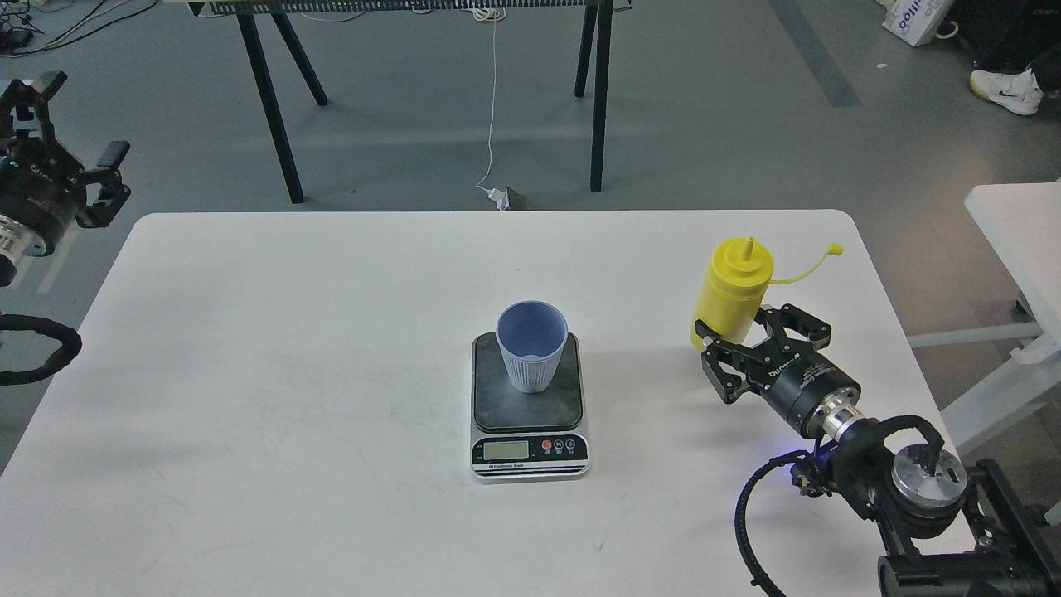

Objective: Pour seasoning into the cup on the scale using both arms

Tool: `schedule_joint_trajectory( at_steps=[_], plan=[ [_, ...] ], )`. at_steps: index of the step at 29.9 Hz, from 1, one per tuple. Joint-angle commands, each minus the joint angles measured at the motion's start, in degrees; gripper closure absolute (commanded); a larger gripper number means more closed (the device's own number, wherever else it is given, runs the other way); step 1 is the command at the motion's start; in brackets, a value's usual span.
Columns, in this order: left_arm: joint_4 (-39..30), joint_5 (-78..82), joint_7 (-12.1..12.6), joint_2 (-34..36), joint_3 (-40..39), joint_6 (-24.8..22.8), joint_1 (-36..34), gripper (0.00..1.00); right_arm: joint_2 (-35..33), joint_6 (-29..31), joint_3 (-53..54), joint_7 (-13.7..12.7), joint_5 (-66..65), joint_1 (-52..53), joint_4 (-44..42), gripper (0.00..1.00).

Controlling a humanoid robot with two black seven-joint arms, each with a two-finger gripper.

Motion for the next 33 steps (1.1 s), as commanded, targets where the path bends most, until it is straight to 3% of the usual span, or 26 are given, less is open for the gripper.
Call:
schedule_joint_trajectory(
  at_steps=[1,7,11,13,15,16,17,21,22,28,33],
  plan=[
    [0.0,0.0,-0.01,0.05,0.0,0.0,0.14,0.05,-0.14,2.9,-0.21,0.01,-0.1,0.2,-4.59,0.94],
    [0.0,0.0,-0.01,-0.48,0.0,0.0,0.05,0.05,-0.23,3.43,-1.09,0.01,-0.1,0.29,-6.44,0.93],
    [0.0,0.0,-0.01,-0.48,0.0,0.0,0.05,0.05,-0.23,3.43,-1.44,0.01,-0.1,0.29,-6.36,0.84],
    [0.0,0.0,-0.01,-0.48,0.0,0.0,0.05,0.05,-0.23,3.43,-1.44,0.01,-0.18,0.29,-6.36,0.69],
    [0.0,0.0,-0.01,-0.39,0.08,0.0,0.05,0.05,-0.32,3.43,-1.53,0.01,-0.1,0.2,-6.01,0.63],
    [0.0,0.0,-0.01,-0.3,0.08,0.0,0.05,0.05,-0.4,3.43,-1.44,0.01,-0.1,0.12,-6.0,0.53],
    [0.0,0.09,-0.01,-0.3,0.08,0.0,0.05,0.05,-0.67,3.43,-1.44,0.01,-0.1,0.12,-5.83,0.3],
    [0.0,0.09,-0.01,-0.21,0.08,0.0,0.05,0.05,-2.68,3.43,-1.44,0.01,-0.01,-0.85,-4.95,0.11],
    [0.0,0.17,-0.01,-0.21,0.0,0.0,0.05,0.05,-3.04,3.52,-1.44,0.01,0.08,-1.2,-4.86,0.02],
    [0.0,0.18,-0.01,-0.21,0.08,0.0,0.05,0.05,-4.8,8.17,-1.09,0.01,0.17,-4.53,-3.72,0.01],
    [0.0,0.26,-0.01,-0.39,0.08,0.0,-0.03,0.05,-8.22,8.44,-1.53,0.01,3.67,-10.41,2.77,0.01]
  ],
)
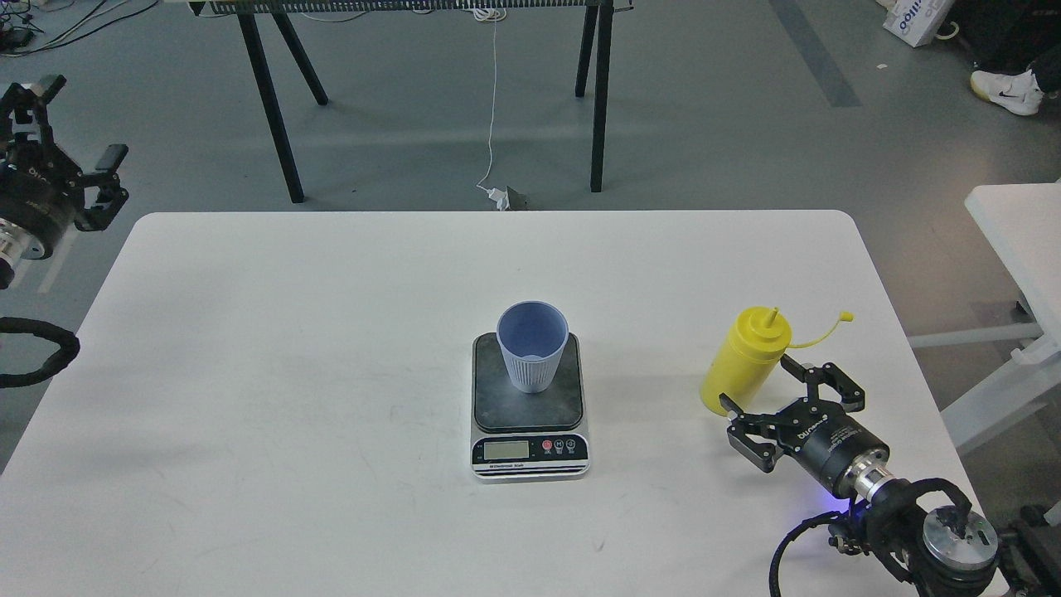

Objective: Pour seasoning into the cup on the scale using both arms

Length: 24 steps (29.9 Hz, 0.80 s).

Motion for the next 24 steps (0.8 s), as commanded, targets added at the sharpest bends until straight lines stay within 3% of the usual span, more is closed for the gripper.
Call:
schedule_joint_trajectory(
  at_steps=[1,4,9,14,17,24],
  plan=[
    [-0.01,0.05,0.0,-0.27,0.0,0.0,-0.01,0.05,-3.0,0.04,-0.28,0.0,2.69,-5.14,5.81,0.01],
    [-0.01,0.49,0.0,-0.54,0.35,0.0,0.16,0.05,-5.38,0.04,0.16,0.0,3.31,-10.06,11.44,0.01],
    [-0.01,0.49,0.0,-0.89,7.64,0.0,-0.45,0.04,-8.28,0.04,5.94,0.0,3.31,-11.67,17.6,0.01],
    [-0.01,0.32,0.0,-1.59,8.0,0.0,-0.19,0.04,-8.81,-0.31,10.09,0.0,3.13,0.97,17.79,0.01],
    [-0.01,-0.21,0.0,-1.5,7.65,0.0,0.16,0.04,-9.16,-0.66,9.84,0.0,2.87,10.02,14.9,0.01],
    [-0.01,-0.56,0.0,-1.33,7.47,0.0,0.16,0.04,-8.55,-0.14,7.02,0.0,2.25,25.5,-2.41,0.01]
  ],
)
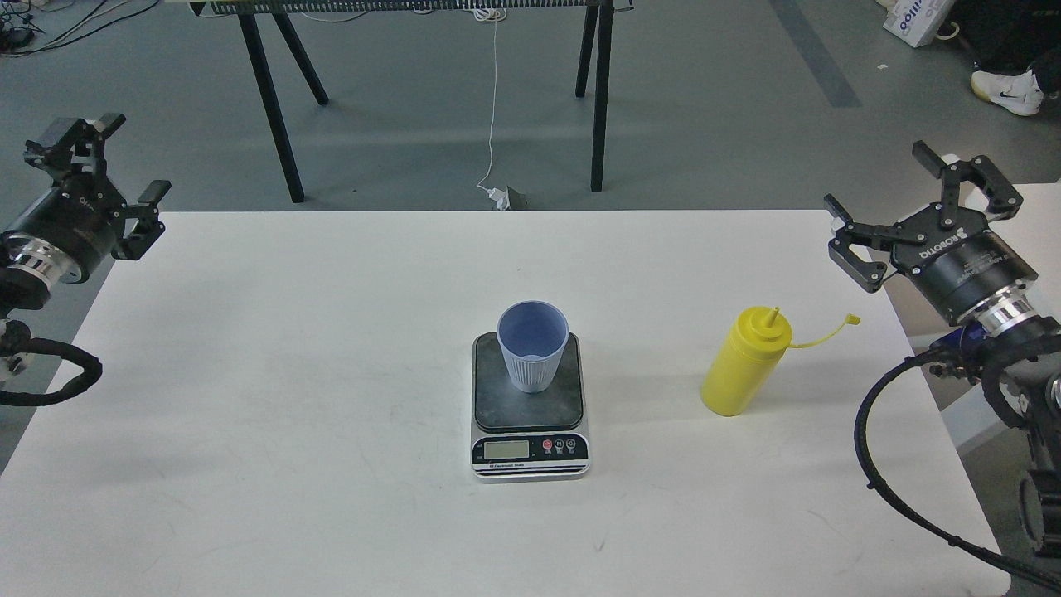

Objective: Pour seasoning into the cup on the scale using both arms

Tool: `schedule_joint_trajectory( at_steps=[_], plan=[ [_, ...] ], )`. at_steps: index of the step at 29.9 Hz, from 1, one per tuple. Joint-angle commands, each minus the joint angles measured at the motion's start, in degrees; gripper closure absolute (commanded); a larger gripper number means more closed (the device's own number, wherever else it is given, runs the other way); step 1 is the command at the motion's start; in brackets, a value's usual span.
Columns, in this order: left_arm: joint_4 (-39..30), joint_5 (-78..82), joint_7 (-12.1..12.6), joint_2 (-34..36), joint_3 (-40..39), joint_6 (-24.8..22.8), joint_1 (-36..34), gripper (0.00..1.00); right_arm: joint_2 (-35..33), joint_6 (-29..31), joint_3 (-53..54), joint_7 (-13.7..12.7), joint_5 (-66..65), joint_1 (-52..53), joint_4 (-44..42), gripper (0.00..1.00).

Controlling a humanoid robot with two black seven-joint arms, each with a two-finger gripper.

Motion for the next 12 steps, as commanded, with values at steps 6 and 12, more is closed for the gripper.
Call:
schedule_joint_trajectory(
  at_steps=[6,12],
  plan=[
    [-0.09,-0.17,0.0,0.33,-0.1,0.0,0.02,0.04,1.84,0.43,-0.92,0.0,-0.06,5.72,-8.08,0.01],
    [-0.18,-0.96,0.0,0.68,-2.13,0.0,0.02,0.04,3.51,0.43,-0.4,0.0,-0.06,5.63,-9.57,0.01]
  ],
)
